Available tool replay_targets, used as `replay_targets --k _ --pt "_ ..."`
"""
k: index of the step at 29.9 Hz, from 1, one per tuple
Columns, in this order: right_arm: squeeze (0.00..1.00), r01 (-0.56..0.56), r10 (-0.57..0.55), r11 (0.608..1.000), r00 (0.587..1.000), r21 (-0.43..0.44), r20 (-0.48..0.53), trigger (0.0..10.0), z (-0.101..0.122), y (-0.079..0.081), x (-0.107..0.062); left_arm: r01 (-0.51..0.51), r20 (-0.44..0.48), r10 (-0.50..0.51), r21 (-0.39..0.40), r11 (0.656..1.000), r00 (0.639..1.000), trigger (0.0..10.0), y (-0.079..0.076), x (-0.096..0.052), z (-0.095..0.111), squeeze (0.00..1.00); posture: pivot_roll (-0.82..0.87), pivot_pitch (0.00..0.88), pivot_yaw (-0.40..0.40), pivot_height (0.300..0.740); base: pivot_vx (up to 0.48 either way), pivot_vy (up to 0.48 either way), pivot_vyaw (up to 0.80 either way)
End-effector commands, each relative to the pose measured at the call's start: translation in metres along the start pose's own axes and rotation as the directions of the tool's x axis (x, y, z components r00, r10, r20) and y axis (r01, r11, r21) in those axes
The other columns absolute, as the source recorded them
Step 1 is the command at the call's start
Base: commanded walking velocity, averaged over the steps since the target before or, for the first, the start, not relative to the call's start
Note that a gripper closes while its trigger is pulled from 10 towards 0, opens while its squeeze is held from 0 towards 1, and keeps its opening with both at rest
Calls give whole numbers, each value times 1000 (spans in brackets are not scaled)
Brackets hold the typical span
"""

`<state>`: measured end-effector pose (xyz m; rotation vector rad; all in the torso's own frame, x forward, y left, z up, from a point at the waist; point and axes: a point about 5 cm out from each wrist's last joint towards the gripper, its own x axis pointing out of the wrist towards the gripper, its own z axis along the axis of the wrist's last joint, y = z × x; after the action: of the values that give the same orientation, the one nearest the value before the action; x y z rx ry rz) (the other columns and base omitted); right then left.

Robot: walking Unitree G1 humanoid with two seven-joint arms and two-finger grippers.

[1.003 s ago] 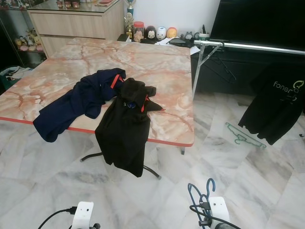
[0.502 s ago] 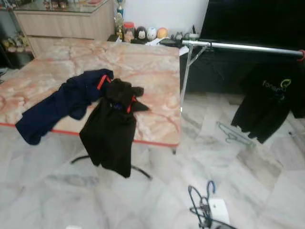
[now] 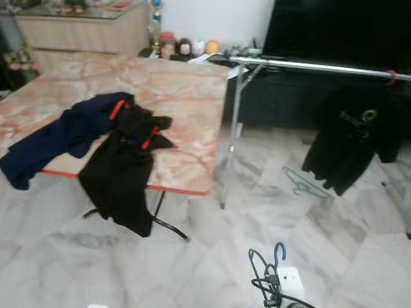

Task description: Hang hanger

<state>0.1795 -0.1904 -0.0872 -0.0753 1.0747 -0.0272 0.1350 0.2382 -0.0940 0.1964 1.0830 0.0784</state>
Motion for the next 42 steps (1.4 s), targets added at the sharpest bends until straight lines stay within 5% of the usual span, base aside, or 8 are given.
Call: replay_targets --k 1,17,31,42 --pt "0 21 -21 1000 1000 5 5 10000 2 -6 0 4 -23 -4 23 1000 1000 10000 -1 0 -5 0 -19 0 -49 740 0 -356 0" --pt "0 23 -23 1000 1000 11 7 10000 3 -5 0 -21 -9 22 18 1000 1000 10000 22 0 7 0 -11 0 -46 740 0 -360 0" --pt "0 30 -31 999 999 16 8 10000 4 -7 0 24 3 -25 38 999 1000 10000 -16 4 16 0 -12 0 -49 740 0 -366 0" --pt "0 37 -37 999 999 9 13 10000 5 -8 0 5 48 -7 39 999 999 10000 -14 4 21 0 -13 0 -52 740 0 -63 0"
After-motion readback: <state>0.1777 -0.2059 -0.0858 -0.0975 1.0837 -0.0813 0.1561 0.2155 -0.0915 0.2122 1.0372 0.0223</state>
